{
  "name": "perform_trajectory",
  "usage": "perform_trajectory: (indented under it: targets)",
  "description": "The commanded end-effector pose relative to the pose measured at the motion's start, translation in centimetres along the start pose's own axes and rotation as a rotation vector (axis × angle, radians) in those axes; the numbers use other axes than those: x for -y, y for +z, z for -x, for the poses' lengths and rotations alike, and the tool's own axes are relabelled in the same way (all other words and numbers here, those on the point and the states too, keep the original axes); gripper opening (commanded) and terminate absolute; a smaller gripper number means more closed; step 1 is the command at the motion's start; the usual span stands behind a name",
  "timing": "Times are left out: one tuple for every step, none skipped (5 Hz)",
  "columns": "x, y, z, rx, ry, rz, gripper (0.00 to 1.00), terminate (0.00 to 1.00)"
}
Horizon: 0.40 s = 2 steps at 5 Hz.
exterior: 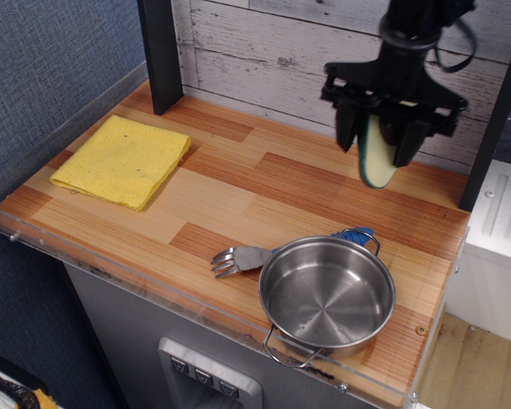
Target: Move the avocado towards the wall above the pot and blue fork
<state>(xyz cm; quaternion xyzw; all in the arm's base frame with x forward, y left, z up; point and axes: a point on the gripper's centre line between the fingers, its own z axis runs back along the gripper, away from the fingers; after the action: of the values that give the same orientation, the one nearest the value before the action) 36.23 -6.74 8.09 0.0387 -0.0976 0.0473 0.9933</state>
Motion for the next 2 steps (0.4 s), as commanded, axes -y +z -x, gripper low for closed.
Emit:
perform_trajectory:
  targets:
    - [0.4, -1.2, -0.1, 0.013, 0.004, 0.06, 0.0, 0.0]
    - [0.7, -2.6, -0.2, 0.0, 0.008, 0.107, 0.0, 0.0]
